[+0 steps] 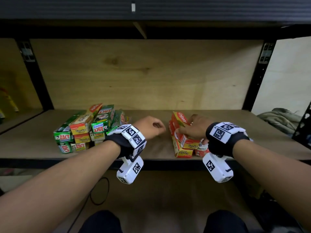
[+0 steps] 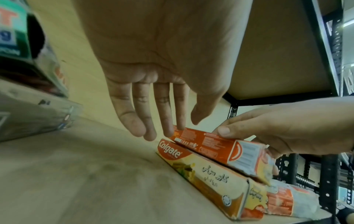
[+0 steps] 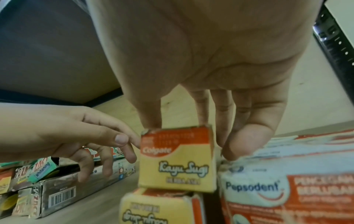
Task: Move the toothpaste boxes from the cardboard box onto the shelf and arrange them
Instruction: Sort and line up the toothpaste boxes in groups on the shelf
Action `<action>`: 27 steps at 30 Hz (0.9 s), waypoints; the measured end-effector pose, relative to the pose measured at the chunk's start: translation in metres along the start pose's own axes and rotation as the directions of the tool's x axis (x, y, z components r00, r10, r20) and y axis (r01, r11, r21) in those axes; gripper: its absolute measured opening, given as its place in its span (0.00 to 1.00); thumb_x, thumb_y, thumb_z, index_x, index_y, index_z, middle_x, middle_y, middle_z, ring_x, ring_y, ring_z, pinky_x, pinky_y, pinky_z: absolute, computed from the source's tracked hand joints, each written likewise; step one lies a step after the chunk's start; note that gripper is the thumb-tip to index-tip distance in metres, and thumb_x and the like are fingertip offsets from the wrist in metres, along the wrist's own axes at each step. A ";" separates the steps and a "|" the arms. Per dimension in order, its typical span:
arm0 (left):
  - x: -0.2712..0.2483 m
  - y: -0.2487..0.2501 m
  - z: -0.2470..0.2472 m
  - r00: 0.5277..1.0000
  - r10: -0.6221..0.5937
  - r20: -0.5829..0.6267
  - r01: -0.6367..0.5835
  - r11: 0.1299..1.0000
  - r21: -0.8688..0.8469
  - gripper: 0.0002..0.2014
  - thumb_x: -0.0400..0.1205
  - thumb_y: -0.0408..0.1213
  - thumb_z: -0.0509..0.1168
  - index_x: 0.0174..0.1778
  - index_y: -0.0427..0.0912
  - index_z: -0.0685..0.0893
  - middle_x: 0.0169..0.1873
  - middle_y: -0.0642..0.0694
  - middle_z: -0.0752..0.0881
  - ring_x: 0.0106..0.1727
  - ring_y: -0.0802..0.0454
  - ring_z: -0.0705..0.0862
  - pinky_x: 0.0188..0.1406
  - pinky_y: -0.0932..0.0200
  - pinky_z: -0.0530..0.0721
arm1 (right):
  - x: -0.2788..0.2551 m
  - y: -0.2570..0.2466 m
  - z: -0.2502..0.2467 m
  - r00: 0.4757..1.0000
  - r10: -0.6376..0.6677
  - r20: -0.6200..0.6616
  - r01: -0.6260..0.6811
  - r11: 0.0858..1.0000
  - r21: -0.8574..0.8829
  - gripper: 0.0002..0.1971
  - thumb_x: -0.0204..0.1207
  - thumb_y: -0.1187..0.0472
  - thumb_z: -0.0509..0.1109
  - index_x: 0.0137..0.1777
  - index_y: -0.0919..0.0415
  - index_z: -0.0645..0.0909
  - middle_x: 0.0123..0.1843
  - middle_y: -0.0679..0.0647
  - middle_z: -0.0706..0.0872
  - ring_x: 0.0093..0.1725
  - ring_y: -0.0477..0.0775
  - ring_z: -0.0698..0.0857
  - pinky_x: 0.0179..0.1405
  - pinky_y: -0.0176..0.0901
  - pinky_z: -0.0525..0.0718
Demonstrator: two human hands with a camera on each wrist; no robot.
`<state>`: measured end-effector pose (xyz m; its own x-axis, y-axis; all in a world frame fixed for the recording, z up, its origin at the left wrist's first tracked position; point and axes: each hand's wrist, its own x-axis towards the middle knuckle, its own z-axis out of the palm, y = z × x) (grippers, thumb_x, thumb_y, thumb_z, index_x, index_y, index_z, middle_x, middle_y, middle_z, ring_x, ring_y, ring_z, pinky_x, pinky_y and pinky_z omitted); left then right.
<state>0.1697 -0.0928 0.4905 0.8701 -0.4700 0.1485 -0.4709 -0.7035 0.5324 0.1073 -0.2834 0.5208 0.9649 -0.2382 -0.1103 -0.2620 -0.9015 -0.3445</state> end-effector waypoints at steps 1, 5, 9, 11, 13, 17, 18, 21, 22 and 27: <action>0.004 -0.001 0.003 1.000 0.002 0.011 -0.003 1.000 0.015 0.12 0.83 0.45 0.68 0.58 0.46 0.89 0.44 0.52 0.87 0.29 0.70 0.77 0.18 0.81 0.68 | 0.005 0.001 0.002 1.000 -0.001 -0.017 0.001 1.000 0.007 0.40 0.68 0.32 0.74 0.73 0.58 0.72 0.60 0.57 0.85 0.51 0.59 0.88 0.53 0.55 0.90; 0.017 -0.008 0.011 0.998 0.027 0.062 -0.034 0.992 0.123 0.11 0.81 0.45 0.70 0.57 0.50 0.89 0.51 0.52 0.90 0.49 0.58 0.86 0.43 0.73 0.77 | 0.017 0.006 0.004 0.999 -0.009 -0.047 0.014 0.995 0.096 0.30 0.68 0.39 0.77 0.63 0.57 0.79 0.52 0.54 0.88 0.46 0.56 0.89 0.47 0.50 0.91; 0.032 -0.012 0.017 0.984 0.120 0.135 -0.156 0.941 0.301 0.17 0.78 0.39 0.72 0.64 0.49 0.86 0.60 0.50 0.88 0.62 0.51 0.84 0.52 0.70 0.70 | 0.022 0.020 -0.005 0.999 0.034 -0.005 -0.031 0.939 0.343 0.23 0.71 0.46 0.76 0.60 0.58 0.80 0.50 0.57 0.90 0.45 0.57 0.90 0.50 0.54 0.91; 0.039 -0.012 0.020 0.967 0.189 0.170 -0.236 0.917 0.320 0.22 0.75 0.36 0.74 0.67 0.47 0.84 0.63 0.46 0.84 0.64 0.48 0.80 0.55 0.69 0.71 | 0.022 0.028 -0.011 0.999 0.044 -0.004 -0.038 0.906 0.422 0.19 0.74 0.50 0.75 0.61 0.57 0.78 0.51 0.60 0.89 0.44 0.55 0.89 0.50 0.51 0.89; 0.047 -0.013 0.023 0.950 0.232 0.210 -0.290 0.905 0.312 0.30 0.71 0.37 0.79 0.70 0.48 0.81 0.64 0.43 0.81 0.66 0.46 0.77 0.64 0.60 0.75 | 0.021 0.035 -0.017 0.999 0.026 -0.030 -0.010 0.890 0.456 0.18 0.76 0.54 0.74 0.64 0.55 0.76 0.48 0.57 0.89 0.39 0.53 0.87 0.42 0.45 0.88; 0.058 -0.010 0.025 0.896 0.309 0.318 -0.409 0.854 0.322 0.43 0.66 0.43 0.83 0.77 0.56 0.73 0.69 0.47 0.74 0.71 0.48 0.71 0.69 0.57 0.72 | 0.022 0.050 -0.025 0.995 0.037 -0.098 0.015 0.875 0.483 0.26 0.76 0.56 0.75 0.73 0.55 0.72 0.47 0.53 0.87 0.39 0.50 0.88 0.31 0.39 0.84; 0.060 -0.007 0.026 0.865 0.349 0.360 -0.469 0.818 0.335 0.44 0.65 0.43 0.84 0.78 0.56 0.73 0.71 0.47 0.72 0.72 0.48 0.69 0.71 0.56 0.70 | 0.022 0.053 -0.026 0.994 0.038 -0.105 0.016 0.880 0.474 0.27 0.77 0.56 0.74 0.74 0.55 0.71 0.47 0.53 0.87 0.38 0.50 0.87 0.30 0.38 0.82; 0.064 0.001 0.026 0.798 0.410 0.442 -0.570 0.751 0.333 0.43 0.65 0.43 0.84 0.78 0.54 0.75 0.73 0.46 0.71 0.74 0.47 0.69 0.73 0.55 0.68 | 0.023 0.062 -0.025 0.993 0.031 -0.116 0.023 0.901 0.433 0.30 0.76 0.54 0.75 0.76 0.53 0.70 0.50 0.54 0.87 0.42 0.51 0.88 0.33 0.40 0.80; 0.067 0.003 0.025 0.790 0.413 0.453 -0.579 0.746 0.330 0.42 0.66 0.43 0.83 0.77 0.54 0.75 0.73 0.47 0.71 0.74 0.48 0.69 0.73 0.56 0.68 | 0.023 0.064 -0.024 0.993 0.036 -0.111 0.015 0.906 0.424 0.30 0.76 0.53 0.75 0.77 0.52 0.69 0.51 0.55 0.87 0.43 0.52 0.88 0.34 0.40 0.81; 0.068 0.009 0.027 0.771 0.444 0.456 -0.611 0.716 0.337 0.36 0.68 0.41 0.81 0.74 0.55 0.78 0.70 0.50 0.73 0.71 0.50 0.71 0.69 0.57 0.72 | 0.023 0.071 -0.018 0.994 0.048 -0.098 -0.009 0.930 0.367 0.29 0.76 0.52 0.75 0.76 0.48 0.69 0.53 0.55 0.87 0.43 0.52 0.88 0.43 0.45 0.87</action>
<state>0.2205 -0.1453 0.4830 0.3954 -0.9181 -0.0292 -0.9183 -0.3958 0.0098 0.1107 -0.3598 0.5106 0.9483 -0.3154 -0.0353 -0.2587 -0.7037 -0.6617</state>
